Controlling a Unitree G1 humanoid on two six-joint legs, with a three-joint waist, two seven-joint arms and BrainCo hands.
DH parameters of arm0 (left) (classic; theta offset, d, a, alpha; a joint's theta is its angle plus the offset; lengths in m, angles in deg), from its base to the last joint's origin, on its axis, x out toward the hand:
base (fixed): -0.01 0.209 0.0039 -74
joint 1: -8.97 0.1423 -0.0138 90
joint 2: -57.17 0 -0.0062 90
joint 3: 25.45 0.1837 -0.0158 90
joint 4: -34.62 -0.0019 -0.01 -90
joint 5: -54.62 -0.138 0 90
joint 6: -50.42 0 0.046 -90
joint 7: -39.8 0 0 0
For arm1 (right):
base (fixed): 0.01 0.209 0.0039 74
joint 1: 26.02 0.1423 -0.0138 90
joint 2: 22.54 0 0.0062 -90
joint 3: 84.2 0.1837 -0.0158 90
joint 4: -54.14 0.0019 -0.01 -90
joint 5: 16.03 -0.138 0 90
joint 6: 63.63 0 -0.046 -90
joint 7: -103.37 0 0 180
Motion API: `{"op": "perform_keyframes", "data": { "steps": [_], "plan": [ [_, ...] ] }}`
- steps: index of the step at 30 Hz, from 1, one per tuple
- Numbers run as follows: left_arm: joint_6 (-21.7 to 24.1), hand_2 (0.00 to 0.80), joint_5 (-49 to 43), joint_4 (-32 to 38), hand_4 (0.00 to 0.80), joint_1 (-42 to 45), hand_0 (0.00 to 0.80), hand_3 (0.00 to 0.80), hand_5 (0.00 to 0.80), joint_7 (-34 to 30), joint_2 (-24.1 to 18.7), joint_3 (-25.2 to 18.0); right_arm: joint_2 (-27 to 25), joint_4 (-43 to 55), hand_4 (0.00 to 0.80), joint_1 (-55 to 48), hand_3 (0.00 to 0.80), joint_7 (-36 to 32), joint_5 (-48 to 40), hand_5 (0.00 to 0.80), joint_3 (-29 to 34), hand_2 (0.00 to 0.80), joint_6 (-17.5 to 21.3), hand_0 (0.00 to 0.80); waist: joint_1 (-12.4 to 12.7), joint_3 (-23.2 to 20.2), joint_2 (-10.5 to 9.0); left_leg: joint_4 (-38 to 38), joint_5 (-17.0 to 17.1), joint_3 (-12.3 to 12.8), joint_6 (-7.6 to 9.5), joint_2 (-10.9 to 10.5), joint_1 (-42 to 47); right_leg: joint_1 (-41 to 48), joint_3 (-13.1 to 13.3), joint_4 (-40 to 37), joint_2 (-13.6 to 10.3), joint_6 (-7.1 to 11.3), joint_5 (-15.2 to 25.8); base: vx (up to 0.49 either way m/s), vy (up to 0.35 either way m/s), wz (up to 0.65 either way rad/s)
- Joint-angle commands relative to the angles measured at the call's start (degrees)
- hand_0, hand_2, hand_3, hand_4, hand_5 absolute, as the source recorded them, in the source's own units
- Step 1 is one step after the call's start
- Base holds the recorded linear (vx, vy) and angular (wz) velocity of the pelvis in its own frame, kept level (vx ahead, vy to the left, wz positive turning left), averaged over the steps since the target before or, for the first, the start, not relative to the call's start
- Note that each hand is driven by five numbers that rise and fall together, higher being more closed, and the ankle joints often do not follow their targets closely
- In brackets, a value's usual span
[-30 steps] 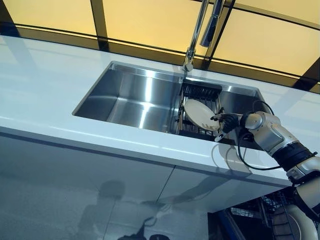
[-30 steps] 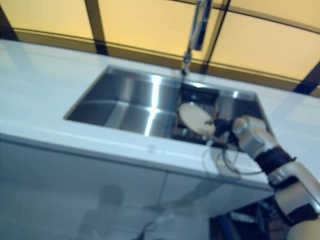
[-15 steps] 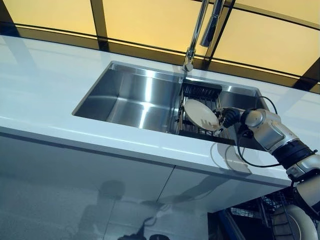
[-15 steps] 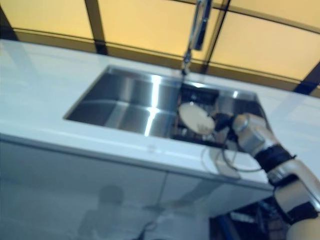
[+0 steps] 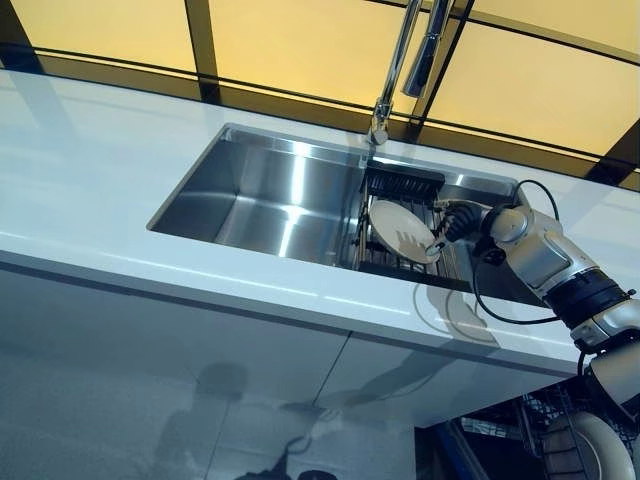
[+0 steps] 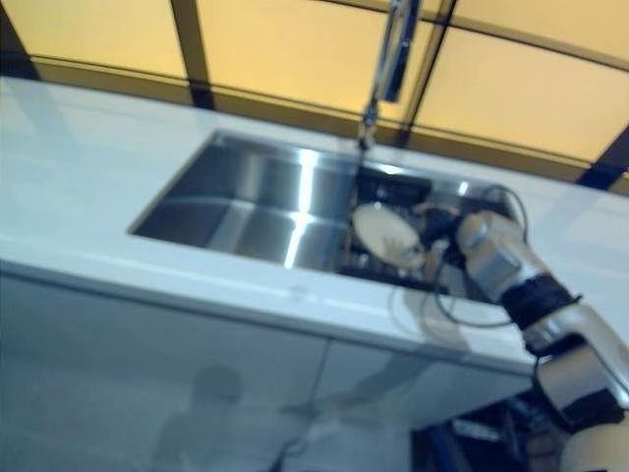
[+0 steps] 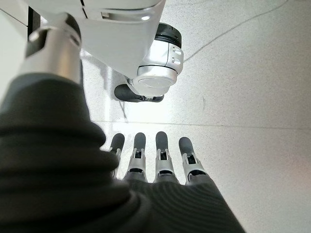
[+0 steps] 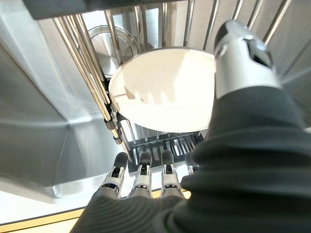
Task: Take plates into dishwasher
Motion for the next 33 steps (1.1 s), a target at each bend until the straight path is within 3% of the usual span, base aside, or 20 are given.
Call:
{"op": "perform_keyframes", "data": {
  "steps": [1, 27, 33],
  "plan": [
    [-1.1, 0.0, 0.8, -3.3, 0.0, -3.7, 0.0, 0.0, 0.0, 0.8, -0.4, 4.3, -0.8, -1.5, 0.0, 8.5, 0.0, 2.4, -1.5, 0.0, -1.0, 0.0, -0.6, 0.0, 1.0, 0.8, -0.3, -3.7, 6.9, 1.1, 1.38, -1.2, -2.9, 5.1, -0.4, -0.1, -4.6, 4.81, -3.2, -0.027, 0.036, 0.0],
    [-3.3, 0.0, 4.7, -1.3, 0.0, -6.7, 0.0, 0.0, 0.0, 1.6, 0.9, 6.2, 5.4, -3.7, 0.0, 8.3, 0.0, 7.5, -2.9, 0.0, -0.1, 0.0, -3.9, 0.0, 1.3, 4.7, 1.73, -3.7, 7.5, 0.4, 1.74, -1.9, -5.9, 1.8, 0.0, -0.1, -5.2, 4.52, -2.3, -0.022, 0.01, 0.01],
    [-3.3, 0.0, 5.2, -1.0, 0.0, -7.4, 0.0, 0.0, 0.0, 1.4, 1.0, 6.4, 5.9, -4.0, 0.0, 8.7, 0.0, 8.1, -3.0, 0.0, -0.7, 0.0, -3.1, 0.0, 1.4, 5.8, 2.08, -3.7, 7.8, 0.3, 1.76, -2.1, -6.8, 0.9, 0.1, -0.1, -5.3, 4.57, -1.9, -0.036, 0.007, 0.02]
  ]
}}
